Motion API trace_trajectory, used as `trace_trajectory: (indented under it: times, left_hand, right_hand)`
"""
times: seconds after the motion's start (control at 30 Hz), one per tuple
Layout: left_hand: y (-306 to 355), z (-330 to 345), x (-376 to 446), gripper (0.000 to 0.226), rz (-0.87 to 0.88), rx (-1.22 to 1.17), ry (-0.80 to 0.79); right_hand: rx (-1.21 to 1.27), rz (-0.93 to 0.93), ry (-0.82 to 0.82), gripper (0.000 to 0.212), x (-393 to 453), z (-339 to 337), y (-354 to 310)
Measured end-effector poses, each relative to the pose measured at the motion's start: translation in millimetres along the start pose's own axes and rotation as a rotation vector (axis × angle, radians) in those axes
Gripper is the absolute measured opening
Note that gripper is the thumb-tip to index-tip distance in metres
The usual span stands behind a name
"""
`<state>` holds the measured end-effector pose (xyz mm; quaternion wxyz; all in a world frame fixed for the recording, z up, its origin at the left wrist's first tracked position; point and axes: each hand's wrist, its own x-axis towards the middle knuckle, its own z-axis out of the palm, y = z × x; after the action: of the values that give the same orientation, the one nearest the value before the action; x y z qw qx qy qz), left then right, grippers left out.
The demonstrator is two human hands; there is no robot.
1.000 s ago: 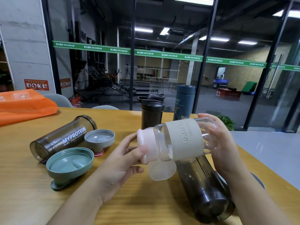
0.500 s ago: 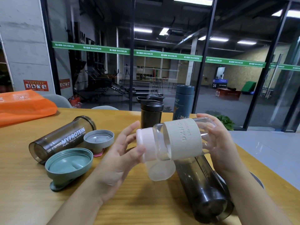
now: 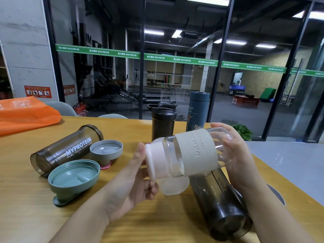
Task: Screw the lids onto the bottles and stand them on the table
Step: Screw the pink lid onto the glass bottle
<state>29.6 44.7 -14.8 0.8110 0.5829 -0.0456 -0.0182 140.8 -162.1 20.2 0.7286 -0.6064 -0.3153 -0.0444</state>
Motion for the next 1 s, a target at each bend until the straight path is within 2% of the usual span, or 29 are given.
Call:
trace_trajectory:
  times: [0.07, 0.13, 0.57, 0.77, 0.93, 1.0]
  left_hand:
    - [0.7, 2.2, 0.7, 0.073, 0.024, 0.007, 0.041]
    - [0.4, 1.7, 1.7, 0.068, 0.057, 0.010, 0.077]
    - [-1.0, 1.6, 5.5, 0.074, 0.304, 0.211, 0.181]
    - [-2.7, 2.4, 6.6, 0.072, 0.359, 0.177, 0.218]
    - [-1.1, 3.1, 7.2, 0.081, 0.346, 0.072, 0.192]
    - [-1.4, 2.6, 7.4, 0.073, 0.369, 0.063, 0.198]
  right_hand:
    - [-0.001, 0.007, 0.002, 0.035, 0.4, -0.4, 0.2]
    - [0.001, 0.012, 0.005, 0.035, 1.3, -0.9, 0.9]
    - [0.027, 0.028, -0.007, 0.035, 2.8, -0.8, -0.3]
    - [0.016, 0.023, -0.029, 0.036, 0.6, 1.8, -0.3]
    - [-0.069, -0.024, -0.111, 0.055, -7.9, 7.2, -5.7]
    - [-0.142, -0.061, -0.168, 0.063, -12.5, 10.1, -8.6]
